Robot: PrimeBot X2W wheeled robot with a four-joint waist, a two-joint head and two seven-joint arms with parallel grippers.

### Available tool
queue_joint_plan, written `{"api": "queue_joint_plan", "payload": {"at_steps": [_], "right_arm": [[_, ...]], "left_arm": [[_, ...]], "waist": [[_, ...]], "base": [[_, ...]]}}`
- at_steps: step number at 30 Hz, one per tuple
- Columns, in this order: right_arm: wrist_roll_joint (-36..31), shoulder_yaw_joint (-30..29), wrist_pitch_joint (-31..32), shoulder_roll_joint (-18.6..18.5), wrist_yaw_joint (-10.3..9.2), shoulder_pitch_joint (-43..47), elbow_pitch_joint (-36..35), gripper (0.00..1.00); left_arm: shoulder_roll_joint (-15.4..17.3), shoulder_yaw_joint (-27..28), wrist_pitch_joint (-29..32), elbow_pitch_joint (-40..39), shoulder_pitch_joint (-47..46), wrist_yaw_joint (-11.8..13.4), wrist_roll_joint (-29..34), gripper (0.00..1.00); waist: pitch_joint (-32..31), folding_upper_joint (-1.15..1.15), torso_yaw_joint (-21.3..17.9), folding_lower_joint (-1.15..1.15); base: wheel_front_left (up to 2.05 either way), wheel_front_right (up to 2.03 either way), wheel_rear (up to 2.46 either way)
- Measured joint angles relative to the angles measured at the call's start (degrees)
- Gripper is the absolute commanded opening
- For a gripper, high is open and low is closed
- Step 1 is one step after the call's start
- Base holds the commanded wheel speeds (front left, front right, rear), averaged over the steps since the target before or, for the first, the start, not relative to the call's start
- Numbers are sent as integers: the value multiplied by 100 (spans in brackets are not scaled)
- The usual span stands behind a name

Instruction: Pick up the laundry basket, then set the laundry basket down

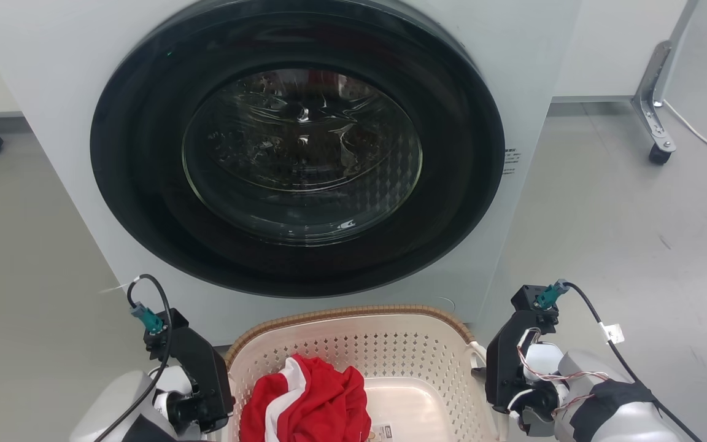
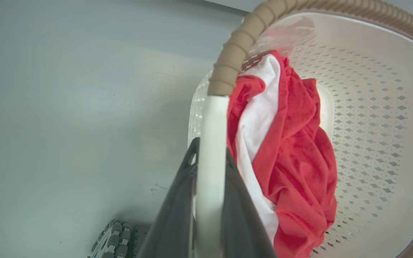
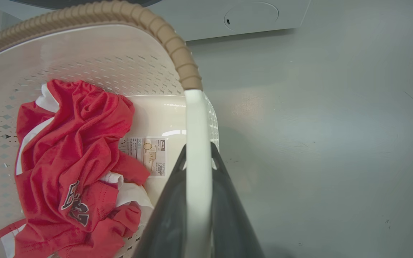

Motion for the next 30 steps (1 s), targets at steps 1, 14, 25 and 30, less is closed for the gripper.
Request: {"api": "queue_joint_plan", "payload": {"at_steps": [1,14,25,30], "right_arm": [[14,9,0,0,0,0,0,0],[90,149,-116,-19,-1,-2,-80,0],[88,245,-503,-26,-1,-2,-131,0],[65,275,-748,-49,-2,-39,-183,0]], "left_arm": [[0,-2,-2,0,0,0,0,0],[23,-115,-252,-57,-5,0,14,0],[27,-205,-805,-179,-7,0,141,0],[25,-227,-1095,-230,-32,1,253,0]], "waist": [[2,0,0,0],[157,0,-14,0],[516,0,-49,0],[795,0,-50,0]], "base": [[0,0,0],[0,0,0],[0,0,0],[0,0,0]]}}
